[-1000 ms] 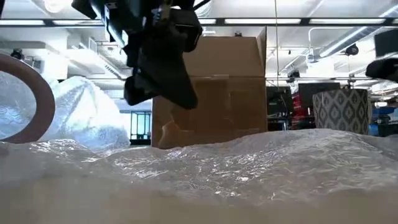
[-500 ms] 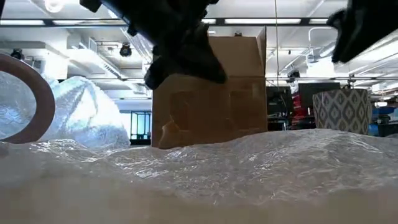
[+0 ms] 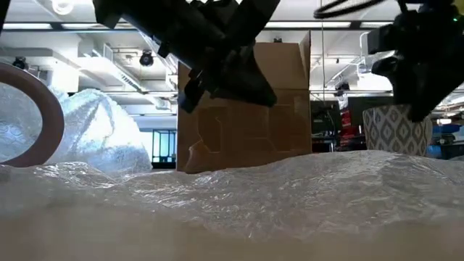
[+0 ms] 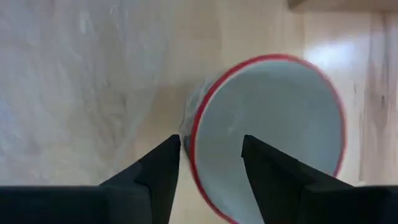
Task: Wrap mug
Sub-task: Wrap the white mug with bubble wrap
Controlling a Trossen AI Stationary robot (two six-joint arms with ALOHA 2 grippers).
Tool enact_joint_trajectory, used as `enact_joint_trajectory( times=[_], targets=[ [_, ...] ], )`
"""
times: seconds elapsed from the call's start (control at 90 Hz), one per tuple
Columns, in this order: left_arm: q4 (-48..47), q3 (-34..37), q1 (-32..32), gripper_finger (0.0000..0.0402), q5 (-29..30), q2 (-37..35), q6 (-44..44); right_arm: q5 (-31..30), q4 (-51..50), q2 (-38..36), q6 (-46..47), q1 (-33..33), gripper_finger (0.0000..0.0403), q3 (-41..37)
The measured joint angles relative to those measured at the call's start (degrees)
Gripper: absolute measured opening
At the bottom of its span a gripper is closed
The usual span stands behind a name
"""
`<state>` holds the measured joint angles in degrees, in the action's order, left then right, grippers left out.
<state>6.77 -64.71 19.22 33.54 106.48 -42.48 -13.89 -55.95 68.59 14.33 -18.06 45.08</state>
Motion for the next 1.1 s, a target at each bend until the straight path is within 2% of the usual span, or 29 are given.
enact_joint_trajectory(
  times=[0.189,0.244,0.311,0.433,0.511,0.6,0.667,0.744,0.933,1.1],
  targets=[
    [0.3,0.0,0.0,0.0000,0.0,-0.2,0.0,2.3,-0.6,3.5,-10.4,0.0,0.0027,0.9],
    [0.3,0.0,0.1,0.0000,0.0,-0.3,0.0,2.5,-1.1,3.8,-12.7,0.0,0.0012,2.1],
    [0.6,0.0,0.2,0.0000,-2.6,-0.3,-0.1,3.5,1.0,3.9,-13.8,-0.3,0.0015,4.4],
    [0.6,-0.1,0.1,0.0000,-15.7,-2.2,0.0,6.7,8.5,3.7,-14.1,-2.9,0.0009,8.6],
    [0.5,-0.4,0.1,0.0000,-19.7,-4.0,1.4,10.7,15.9,3.9,-15.1,-4.8,0.0006,9.4],
    [0.1,-0.4,0.0,0.0000,-20.2,-5.6,5.4,17.1,24.5,6.2,-16.5,-6.2,0.0006,9.4],
    [0.3,-0.3,-0.9,0.0000,-19.0,-6.5,10.5,19.5,25.7,9.9,-18.7,-7.2,0.0005,10.5],
    [0.4,-0.3,-2.8,0.0000,-18.0,-7.7,13.0,19.7,22.4,15.3,-19.8,-7.5,0.0004,14.0],
    [0.0,-0.3,-4.0,0.0000,-17.6,-8.4,9.0,15.7,13.8,27.0,-20.7,-8.6,0.0003,24.6],
    [-0.1,-0.3,-3.1,0.0000,-17.6,-8.4,6.9,16.1,9.3,34.1,-18.5,-8.5,0.0032,31.3]
  ],
)
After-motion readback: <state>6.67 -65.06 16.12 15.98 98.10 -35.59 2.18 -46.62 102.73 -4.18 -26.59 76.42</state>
